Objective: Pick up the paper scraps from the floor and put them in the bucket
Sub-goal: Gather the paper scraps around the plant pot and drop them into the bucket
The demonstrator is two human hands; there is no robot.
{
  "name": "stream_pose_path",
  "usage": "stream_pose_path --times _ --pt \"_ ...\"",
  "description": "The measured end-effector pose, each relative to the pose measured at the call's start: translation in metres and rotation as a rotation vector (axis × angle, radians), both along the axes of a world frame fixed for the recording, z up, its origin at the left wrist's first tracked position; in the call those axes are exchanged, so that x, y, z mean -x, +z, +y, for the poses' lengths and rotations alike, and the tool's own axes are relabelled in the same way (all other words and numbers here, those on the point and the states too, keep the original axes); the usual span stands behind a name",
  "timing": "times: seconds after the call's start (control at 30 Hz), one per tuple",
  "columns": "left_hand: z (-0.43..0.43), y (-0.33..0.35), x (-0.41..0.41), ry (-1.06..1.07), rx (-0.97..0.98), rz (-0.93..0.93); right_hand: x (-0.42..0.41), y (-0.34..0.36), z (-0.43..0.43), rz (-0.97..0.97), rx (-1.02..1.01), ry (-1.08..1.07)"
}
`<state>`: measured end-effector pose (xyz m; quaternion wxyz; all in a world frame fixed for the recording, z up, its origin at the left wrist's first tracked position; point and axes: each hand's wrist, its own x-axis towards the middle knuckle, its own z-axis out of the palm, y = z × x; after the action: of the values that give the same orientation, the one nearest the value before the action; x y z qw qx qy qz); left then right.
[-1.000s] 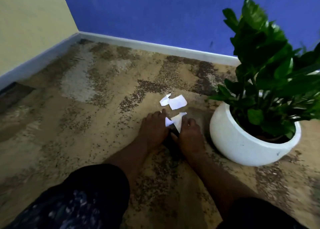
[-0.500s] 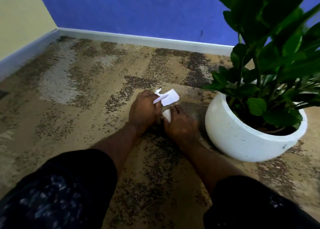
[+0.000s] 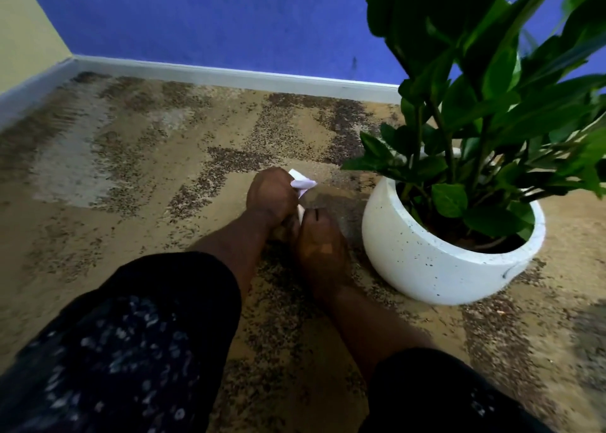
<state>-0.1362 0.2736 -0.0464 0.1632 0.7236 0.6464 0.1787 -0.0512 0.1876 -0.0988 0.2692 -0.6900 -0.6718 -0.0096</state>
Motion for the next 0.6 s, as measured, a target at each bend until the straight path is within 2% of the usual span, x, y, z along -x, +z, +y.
stream_pose_path --times 0.1,0.27,0.4,0.5,0.6 --pt "-0.001 -0.001 0.009 0.068 0.005 -0.039 0.0 0.001 -0.001 0.019 -0.015 -0.021" --pt "-0.017 -0.002 0.023 0.111 0.003 -0.098 -0.007 0.004 -0.004 0.133 0.081 0.025" --pt "-0.049 0.002 0.037 0.176 0.049 -0.492 -0.016 0.013 -0.019 0.24 0.077 0.027" --pt "-0.084 0.003 0.039 0.272 0.088 -0.607 -0.026 0.021 -0.055 0.422 0.104 -0.03" --pt "-0.124 0.007 0.026 0.328 0.153 -0.6 -0.038 0.026 -0.113 0.468 0.086 -0.029"
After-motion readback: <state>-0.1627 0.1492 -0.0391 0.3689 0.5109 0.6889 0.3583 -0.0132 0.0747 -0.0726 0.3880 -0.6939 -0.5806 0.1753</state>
